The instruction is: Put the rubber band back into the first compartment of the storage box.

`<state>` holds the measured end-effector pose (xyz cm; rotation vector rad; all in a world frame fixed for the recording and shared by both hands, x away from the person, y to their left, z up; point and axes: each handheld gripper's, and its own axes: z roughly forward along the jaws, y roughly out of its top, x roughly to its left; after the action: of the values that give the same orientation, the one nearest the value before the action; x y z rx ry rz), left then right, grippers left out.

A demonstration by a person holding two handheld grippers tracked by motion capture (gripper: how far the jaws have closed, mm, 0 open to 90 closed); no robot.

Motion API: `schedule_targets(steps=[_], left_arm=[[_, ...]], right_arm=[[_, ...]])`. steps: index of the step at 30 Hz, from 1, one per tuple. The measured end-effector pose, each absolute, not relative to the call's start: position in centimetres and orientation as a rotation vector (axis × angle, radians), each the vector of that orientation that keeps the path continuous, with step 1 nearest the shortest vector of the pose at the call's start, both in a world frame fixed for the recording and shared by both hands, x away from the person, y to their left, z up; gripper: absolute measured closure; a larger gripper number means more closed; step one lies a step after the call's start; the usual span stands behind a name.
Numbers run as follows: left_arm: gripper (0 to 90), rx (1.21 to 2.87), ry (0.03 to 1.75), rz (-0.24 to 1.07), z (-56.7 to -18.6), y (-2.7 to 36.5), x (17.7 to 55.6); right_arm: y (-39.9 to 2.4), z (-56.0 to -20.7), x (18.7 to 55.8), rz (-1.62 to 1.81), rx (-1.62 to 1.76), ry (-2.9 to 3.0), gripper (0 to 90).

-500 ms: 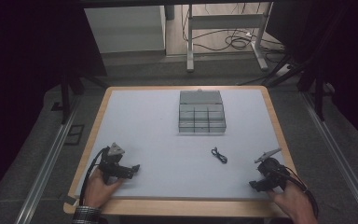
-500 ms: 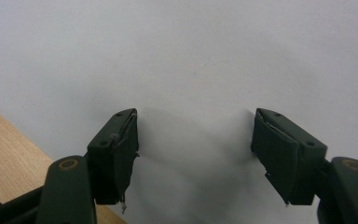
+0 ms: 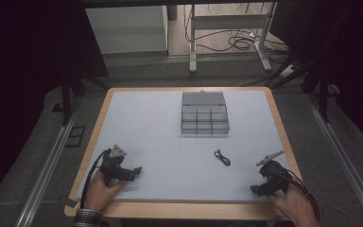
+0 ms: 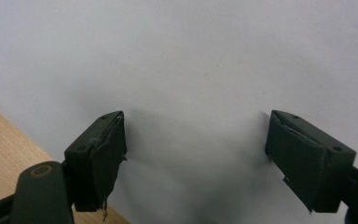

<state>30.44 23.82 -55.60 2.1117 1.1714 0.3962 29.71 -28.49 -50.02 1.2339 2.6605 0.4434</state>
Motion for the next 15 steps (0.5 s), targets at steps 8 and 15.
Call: schedule_targets(steps=[8,15], left_arm=[[0.0,2.112,1.171,0.396,-55.60,23.82,30.44],[0.0,2.112,1.172,0.396,-55.60,23.82,30.44]], right_arm=[[-28.40,-50.05,29.73,0.443,1.253,2.651,18.7],[-28.27,-50.12,29.60,0.450,1.273,2.634,16.7]])
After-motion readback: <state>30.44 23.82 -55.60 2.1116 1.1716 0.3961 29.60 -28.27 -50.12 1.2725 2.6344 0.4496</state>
